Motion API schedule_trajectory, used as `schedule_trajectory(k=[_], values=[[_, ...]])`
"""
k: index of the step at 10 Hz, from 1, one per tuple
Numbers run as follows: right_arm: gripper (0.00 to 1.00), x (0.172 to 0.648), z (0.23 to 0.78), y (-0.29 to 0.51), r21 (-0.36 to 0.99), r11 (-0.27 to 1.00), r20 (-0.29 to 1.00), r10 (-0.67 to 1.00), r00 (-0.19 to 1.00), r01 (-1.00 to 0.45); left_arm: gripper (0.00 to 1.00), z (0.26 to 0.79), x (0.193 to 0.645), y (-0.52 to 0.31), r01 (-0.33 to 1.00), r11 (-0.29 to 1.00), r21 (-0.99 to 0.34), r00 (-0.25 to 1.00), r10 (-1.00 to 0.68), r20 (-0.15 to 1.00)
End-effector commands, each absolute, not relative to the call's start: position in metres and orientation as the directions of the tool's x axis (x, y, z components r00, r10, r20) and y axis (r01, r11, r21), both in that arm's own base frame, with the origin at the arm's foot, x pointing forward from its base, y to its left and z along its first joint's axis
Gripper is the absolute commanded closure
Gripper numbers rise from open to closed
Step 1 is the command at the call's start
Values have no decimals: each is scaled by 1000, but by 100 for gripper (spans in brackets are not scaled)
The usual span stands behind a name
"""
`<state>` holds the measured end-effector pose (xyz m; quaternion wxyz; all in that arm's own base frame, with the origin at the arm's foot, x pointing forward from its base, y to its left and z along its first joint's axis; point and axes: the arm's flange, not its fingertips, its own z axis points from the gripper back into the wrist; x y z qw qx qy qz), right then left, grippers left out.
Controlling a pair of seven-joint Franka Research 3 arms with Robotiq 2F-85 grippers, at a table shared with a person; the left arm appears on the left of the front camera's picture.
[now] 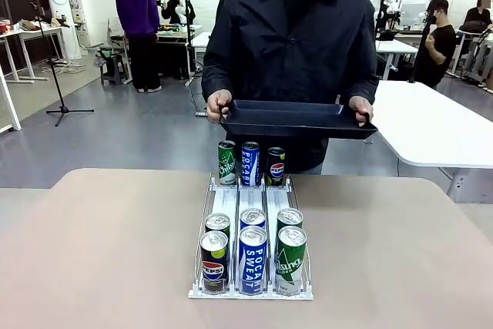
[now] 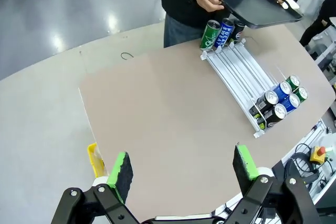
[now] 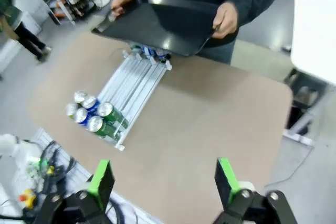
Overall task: Retrieve and hand over the desired beverage to the person.
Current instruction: Pick up a can of the same type that the person held from the Automatic Can Dispenser.
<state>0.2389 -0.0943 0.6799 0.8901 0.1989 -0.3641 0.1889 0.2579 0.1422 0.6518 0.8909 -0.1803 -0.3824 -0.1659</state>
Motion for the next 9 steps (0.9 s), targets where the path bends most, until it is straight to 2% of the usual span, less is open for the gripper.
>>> schedule_trajectory(k=[1,9], values=[[0,238,686,-90,195,846,729,213,650,-496,0,653,259,136,445,879,-170,650,-187,737],[0,238,686,-90,195,846,729,213,650,-496,0,653,259,136,445,879,-170,650,-187,737]])
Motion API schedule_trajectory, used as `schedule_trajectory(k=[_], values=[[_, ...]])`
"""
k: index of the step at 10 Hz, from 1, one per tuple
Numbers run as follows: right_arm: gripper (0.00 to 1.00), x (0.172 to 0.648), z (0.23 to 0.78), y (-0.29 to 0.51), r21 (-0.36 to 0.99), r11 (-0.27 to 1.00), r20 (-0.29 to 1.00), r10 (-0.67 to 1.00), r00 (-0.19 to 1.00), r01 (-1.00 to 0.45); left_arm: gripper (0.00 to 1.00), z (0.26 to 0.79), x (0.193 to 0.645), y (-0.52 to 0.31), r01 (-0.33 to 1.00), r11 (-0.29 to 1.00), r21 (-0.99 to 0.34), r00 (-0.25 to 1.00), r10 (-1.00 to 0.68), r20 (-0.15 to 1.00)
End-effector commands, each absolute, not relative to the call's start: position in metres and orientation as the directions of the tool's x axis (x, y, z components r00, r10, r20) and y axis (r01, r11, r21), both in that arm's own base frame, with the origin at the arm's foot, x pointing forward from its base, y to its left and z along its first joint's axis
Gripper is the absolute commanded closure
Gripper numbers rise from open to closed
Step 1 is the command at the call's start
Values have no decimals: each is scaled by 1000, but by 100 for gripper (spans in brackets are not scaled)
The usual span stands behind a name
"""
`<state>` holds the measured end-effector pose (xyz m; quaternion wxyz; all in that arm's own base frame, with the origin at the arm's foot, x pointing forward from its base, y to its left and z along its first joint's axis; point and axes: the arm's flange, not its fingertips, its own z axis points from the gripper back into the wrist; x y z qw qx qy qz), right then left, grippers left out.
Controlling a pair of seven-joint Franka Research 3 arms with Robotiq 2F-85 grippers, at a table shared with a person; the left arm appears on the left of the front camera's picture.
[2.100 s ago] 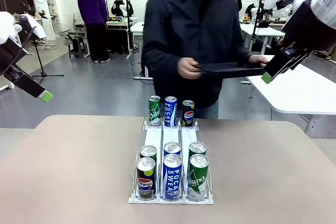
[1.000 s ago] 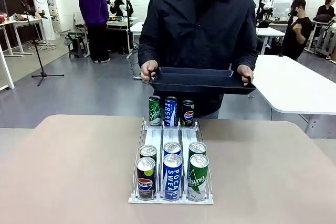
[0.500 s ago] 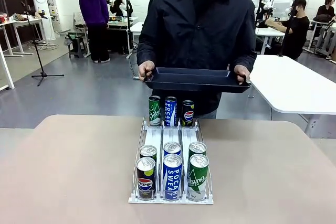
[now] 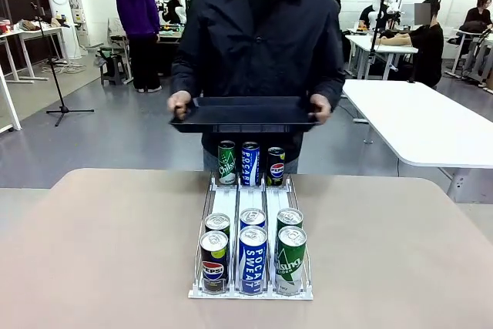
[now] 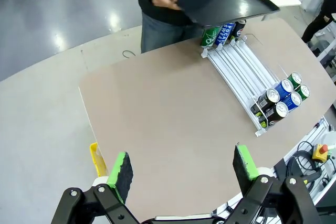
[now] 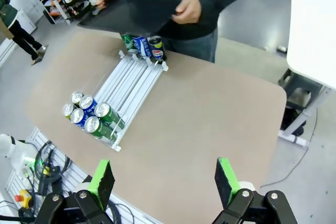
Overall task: Retrieve and hand over the desired beverage to the person.
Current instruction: Pick up a can of the same type that the person held from the Automatic Can Dispenser.
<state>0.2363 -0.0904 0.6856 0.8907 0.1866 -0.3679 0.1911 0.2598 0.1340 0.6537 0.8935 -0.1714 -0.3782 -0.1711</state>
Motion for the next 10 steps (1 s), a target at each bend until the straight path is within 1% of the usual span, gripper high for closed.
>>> schedule_trajectory(k=[1,10], values=[[0,238,686,-90,195,846,729,213,650,-496,0,653,259,136,445,879,-170,650,-187,737],[0,238,686,-90,195,846,729,213,650,-496,0,653,259,136,445,879,-170,650,-187,737]])
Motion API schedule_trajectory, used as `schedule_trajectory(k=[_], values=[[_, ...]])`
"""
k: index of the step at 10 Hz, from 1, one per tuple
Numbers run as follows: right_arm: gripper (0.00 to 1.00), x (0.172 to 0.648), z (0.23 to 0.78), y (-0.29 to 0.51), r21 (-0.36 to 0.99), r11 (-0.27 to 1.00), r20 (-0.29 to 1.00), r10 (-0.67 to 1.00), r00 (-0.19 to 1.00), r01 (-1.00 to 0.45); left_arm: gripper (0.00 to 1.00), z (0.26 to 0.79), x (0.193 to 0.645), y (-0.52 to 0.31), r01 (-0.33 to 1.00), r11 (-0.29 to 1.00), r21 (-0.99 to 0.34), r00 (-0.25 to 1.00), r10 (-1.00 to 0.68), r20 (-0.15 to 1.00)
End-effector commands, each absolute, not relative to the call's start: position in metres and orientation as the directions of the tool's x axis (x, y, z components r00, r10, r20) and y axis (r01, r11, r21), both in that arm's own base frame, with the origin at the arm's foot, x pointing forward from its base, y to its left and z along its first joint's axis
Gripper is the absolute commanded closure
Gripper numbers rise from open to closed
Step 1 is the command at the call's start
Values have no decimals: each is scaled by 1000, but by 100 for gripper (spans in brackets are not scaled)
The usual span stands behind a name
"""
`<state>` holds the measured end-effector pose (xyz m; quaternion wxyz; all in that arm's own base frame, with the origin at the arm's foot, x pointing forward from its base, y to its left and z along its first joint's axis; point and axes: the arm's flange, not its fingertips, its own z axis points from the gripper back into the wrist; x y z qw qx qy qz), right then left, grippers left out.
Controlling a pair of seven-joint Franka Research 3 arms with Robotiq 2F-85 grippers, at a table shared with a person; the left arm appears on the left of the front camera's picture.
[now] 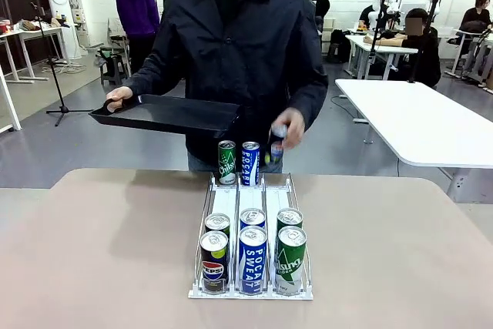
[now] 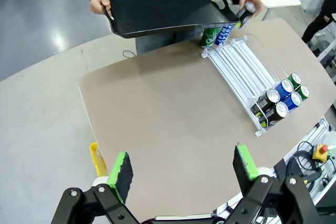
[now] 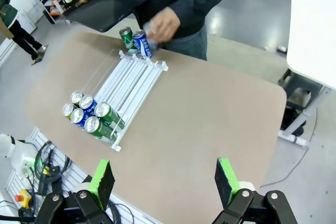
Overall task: Retrieve and hand over the desired beverage to the person.
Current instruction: Pick up a can of the same type that the person held from the Automatic Can Dispenser.
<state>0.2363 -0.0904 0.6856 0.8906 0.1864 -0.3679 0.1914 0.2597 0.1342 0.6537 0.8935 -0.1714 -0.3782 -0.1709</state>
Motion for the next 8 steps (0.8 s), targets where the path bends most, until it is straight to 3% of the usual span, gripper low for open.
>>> schedule_trajectory(k=[1,8], values=[[0,238,686,-90,195,846,729,213,650,-496,0,653,259,136,445,879,-170,650,-187,737],[0,238,686,-90,195,846,729,213,650,-496,0,653,259,136,445,879,-170,650,-187,737]])
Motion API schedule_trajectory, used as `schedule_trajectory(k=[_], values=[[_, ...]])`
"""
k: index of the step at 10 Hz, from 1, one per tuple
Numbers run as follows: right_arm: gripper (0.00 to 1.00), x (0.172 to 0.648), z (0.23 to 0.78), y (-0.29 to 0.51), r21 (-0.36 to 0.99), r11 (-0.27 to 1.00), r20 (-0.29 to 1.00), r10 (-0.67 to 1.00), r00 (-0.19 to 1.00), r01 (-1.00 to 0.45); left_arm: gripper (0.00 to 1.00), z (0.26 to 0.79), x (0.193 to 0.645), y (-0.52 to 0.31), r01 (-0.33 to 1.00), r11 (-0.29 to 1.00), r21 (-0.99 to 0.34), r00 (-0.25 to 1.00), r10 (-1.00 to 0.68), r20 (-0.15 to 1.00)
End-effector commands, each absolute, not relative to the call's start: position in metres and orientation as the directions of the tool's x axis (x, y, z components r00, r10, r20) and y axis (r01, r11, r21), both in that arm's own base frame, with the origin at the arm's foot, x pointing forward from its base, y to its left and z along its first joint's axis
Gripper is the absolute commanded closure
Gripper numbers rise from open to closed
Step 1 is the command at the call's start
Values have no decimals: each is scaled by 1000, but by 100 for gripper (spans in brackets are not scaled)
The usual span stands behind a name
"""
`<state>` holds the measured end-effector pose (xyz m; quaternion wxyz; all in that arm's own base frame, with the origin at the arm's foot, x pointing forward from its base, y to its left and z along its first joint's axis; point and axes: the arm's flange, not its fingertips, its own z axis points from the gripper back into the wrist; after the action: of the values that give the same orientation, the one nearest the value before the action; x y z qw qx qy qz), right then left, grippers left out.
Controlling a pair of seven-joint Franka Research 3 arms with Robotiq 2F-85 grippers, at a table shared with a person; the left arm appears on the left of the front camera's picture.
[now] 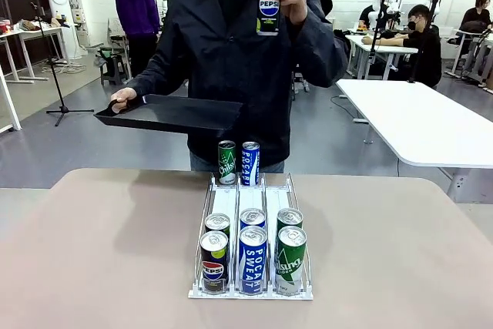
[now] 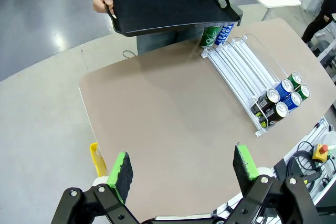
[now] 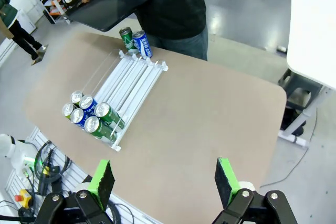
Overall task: Retrieve and hand over the desired beverage to the person.
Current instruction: Pick up a can of the same type that the person held from the Automatic Can Dispenser.
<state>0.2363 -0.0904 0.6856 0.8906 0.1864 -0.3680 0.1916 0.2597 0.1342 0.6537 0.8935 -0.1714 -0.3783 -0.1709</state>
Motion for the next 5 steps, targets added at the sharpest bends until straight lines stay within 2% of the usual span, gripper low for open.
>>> schedule_trajectory(k=[1,5], values=[[0,238,686,-90,195,846,729,213,650,-496,0,653,259,136,445,879,-170,650,-187,737],[0,238,686,-90,195,846,729,213,650,-496,0,653,259,136,445,879,-170,650,-187,737]])
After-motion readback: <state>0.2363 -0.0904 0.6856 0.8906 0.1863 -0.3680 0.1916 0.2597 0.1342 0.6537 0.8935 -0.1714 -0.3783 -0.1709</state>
